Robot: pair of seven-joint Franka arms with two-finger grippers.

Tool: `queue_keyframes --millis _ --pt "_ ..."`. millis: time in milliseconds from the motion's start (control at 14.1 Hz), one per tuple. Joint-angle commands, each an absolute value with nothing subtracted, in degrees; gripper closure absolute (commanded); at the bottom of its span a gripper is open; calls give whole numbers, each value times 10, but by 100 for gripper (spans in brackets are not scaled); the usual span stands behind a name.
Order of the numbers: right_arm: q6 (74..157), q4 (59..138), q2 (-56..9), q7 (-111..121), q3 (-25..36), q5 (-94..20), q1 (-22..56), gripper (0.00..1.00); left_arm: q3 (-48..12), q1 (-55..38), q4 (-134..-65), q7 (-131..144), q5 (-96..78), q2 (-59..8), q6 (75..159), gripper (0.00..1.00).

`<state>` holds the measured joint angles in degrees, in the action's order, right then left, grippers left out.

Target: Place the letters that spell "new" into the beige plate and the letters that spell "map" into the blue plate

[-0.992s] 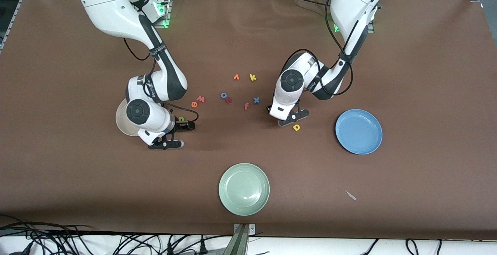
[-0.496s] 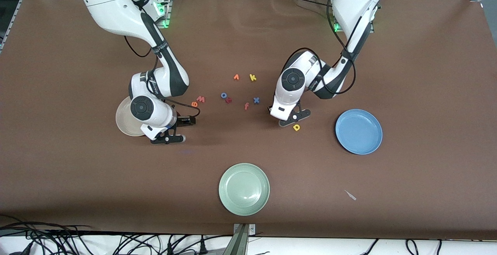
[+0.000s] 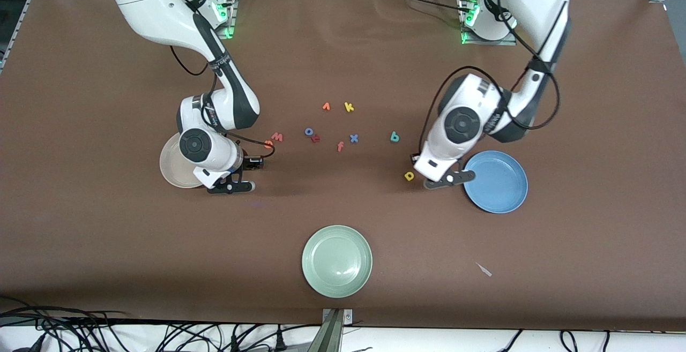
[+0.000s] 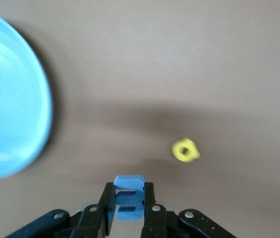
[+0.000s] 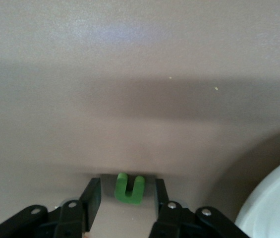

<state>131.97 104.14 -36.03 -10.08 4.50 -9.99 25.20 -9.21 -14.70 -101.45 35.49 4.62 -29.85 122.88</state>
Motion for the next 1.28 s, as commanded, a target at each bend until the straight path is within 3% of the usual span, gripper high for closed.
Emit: queue_keyframes --millis 0,354,567,638,709,851,1063,1205 --pt "1332 1063 -345 -104 46 -103 261 53 -98 -88 -1021 247 63 -294 1224 92" --pt "1332 1064 -346 -105 45 -103 261 88 -93 -12 -1020 102 109 -330 1241 93" --pt "1318 1044 -340 -93 50 -98 260 92 -95 11 -1023 94 127 -343 1259 90" --pt "1266 1013 -337 -86 61 -90 259 92 -95 10 -1024 94 125 -343 1259 83" --pt "1201 967 -337 -71 73 -78 258 92 -95 10 -1025 94 124 -343 1259 61" --pt "1109 922 -331 -18 103 -62 258 92 -97 8 -1023 95 124 -341 1254 1" --pt "1082 947 -297 91 154 -57 258 92 -114 4 -1019 108 121 -319 1239 0" --pt "1111 1010 -266 141 182 -57 258 91 -135 1 -984 142 108 -316 1202 0"
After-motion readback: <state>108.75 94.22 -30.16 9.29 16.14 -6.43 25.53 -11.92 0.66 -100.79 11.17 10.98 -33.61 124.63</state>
